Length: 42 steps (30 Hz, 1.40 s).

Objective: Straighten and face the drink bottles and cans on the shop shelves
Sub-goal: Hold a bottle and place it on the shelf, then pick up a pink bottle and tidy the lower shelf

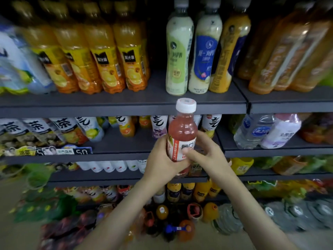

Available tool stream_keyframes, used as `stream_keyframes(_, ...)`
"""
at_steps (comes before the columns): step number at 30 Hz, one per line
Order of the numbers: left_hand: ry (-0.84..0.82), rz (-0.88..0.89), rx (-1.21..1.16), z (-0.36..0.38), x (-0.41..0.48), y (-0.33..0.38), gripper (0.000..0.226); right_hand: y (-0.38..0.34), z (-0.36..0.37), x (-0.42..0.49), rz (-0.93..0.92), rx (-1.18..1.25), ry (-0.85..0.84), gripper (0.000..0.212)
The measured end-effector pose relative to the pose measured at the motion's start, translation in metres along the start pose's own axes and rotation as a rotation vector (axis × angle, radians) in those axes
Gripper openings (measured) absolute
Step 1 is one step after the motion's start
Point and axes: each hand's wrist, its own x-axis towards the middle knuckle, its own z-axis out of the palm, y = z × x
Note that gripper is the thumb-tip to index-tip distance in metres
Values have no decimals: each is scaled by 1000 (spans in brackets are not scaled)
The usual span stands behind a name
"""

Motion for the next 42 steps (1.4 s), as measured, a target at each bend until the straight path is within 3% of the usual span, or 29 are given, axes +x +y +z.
stream_keyframes(7,-142,177,13,-28,-4,82,51,-84,-23,-22,-75,-103,97,48)
stream_keyframes(13,-116,353,43,-10,-12,153,60,-123,-74,-49,-165,-134,228,55)
stream_keyframes(21,-140,630,63,47,-24,246,75,-161,-171,-90,-469,-161,400,48)
stream_keyframes(25,-41,748,182,56,-17,270,62,-175,-213,-83,-527,-113,464,42)
stream_keyframes(31,175,666,271,40,20,290,36,-201,-250,-40,-487,-37,504,35)
stream_keyframes(34,117,645,228,40,37,301,37,-210,-259,-19,-452,4,525,34)
stream_keyframes(39,-84,657,215,68,62,329,67,-220,-266,6,-416,55,501,40)
stream_keyframes(42,-87,726,175,85,80,339,62,-222,-274,7,-436,12,536,41)
